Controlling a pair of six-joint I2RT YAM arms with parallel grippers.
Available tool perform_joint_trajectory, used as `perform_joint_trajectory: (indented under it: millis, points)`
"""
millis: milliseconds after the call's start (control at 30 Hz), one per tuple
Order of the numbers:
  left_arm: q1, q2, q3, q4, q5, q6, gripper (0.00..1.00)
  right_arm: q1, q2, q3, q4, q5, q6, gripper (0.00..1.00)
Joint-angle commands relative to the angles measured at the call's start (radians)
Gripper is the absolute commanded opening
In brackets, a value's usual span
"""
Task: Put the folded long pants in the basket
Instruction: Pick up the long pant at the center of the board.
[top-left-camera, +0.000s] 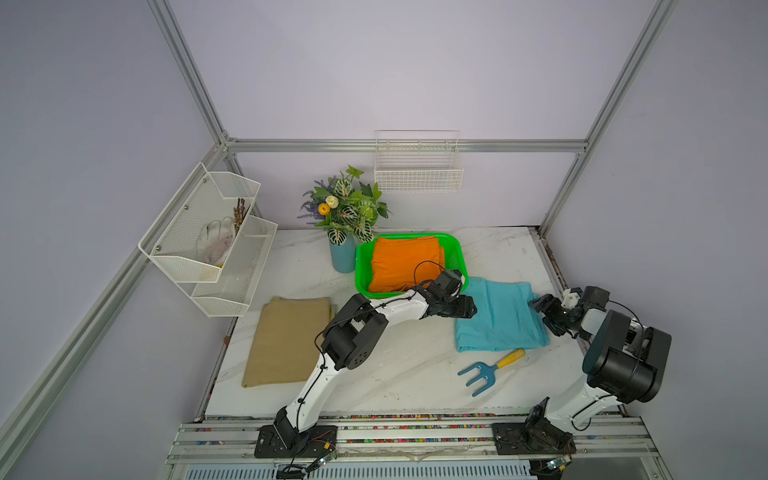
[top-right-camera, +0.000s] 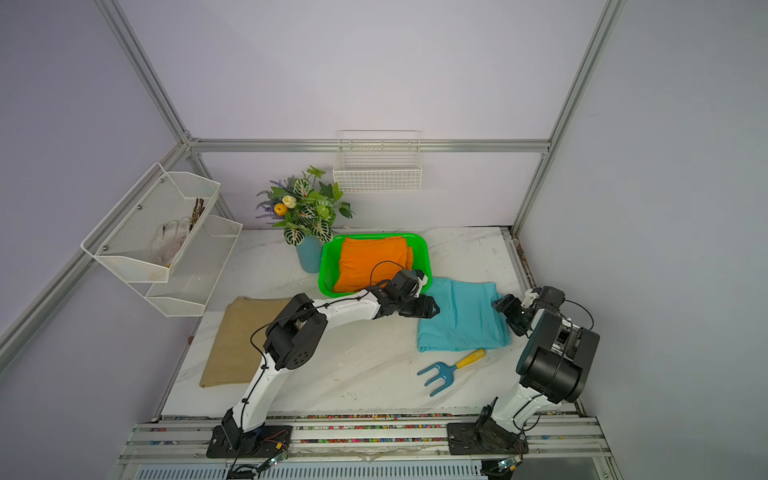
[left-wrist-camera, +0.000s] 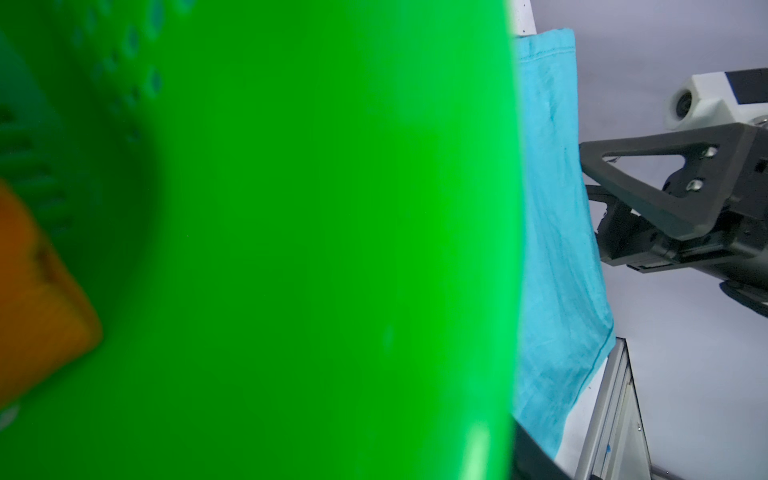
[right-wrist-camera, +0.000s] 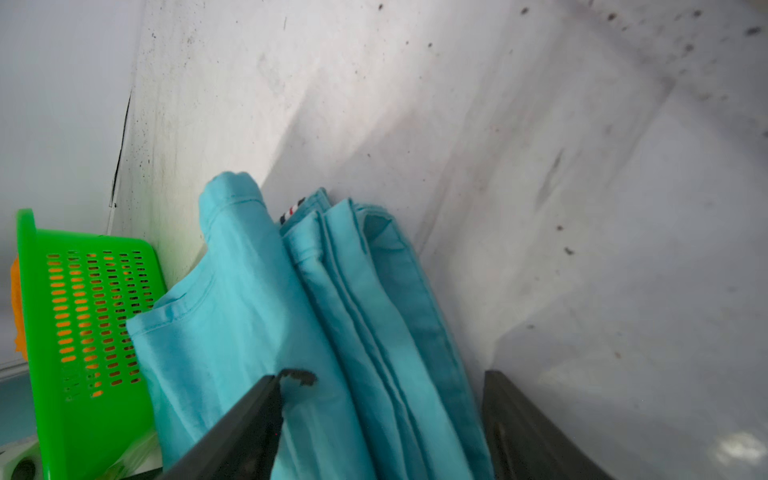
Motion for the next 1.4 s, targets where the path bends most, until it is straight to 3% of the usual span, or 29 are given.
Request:
perform_joint_trajectory:
  millis: [0,200,300,500,533,800,1100,1367]
  points:
    - [-0.002,0.055,0.025,-0.044,0.056,0.006,0.64,0.034,0.001,-0.029,-0.028,-0.002,-0.014,0.79]
    - [-0.003,0.061,0.034,-0.044,0.063,0.01,0.63,0.038,-0.055,-0.078,-0.009,0.005,0.011,0.78]
    - [-0.004,0.073,0.047,-0.046,0.08,0.01,0.47,0.042,-0.035,-0.092,0.006,0.009,0.019,0.7]
    - [-0.004,0.063,0.035,-0.035,0.083,0.012,0.0,0.042,0.005,-0.099,0.035,-0.021,0.034,0.1]
    - [-0.004,0.061,0.034,-0.034,0.082,0.012,0.0,0.042,0.0,-0.097,0.037,-0.023,0.037,0.01]
    - [-0.005,0.029,0.019,-0.019,0.1,-0.006,0.0,0.054,-0.106,-0.076,0.034,-0.04,0.058,0.0]
    - [-0.013,-0.083,-0.104,0.137,0.152,-0.191,0.0,0.06,-0.231,0.009,-0.077,-0.047,0.073,0.0]
    - [-0.019,-0.111,-0.096,0.2,0.23,-0.275,0.0,0.078,-0.309,0.073,-0.136,-0.03,0.106,0.0]
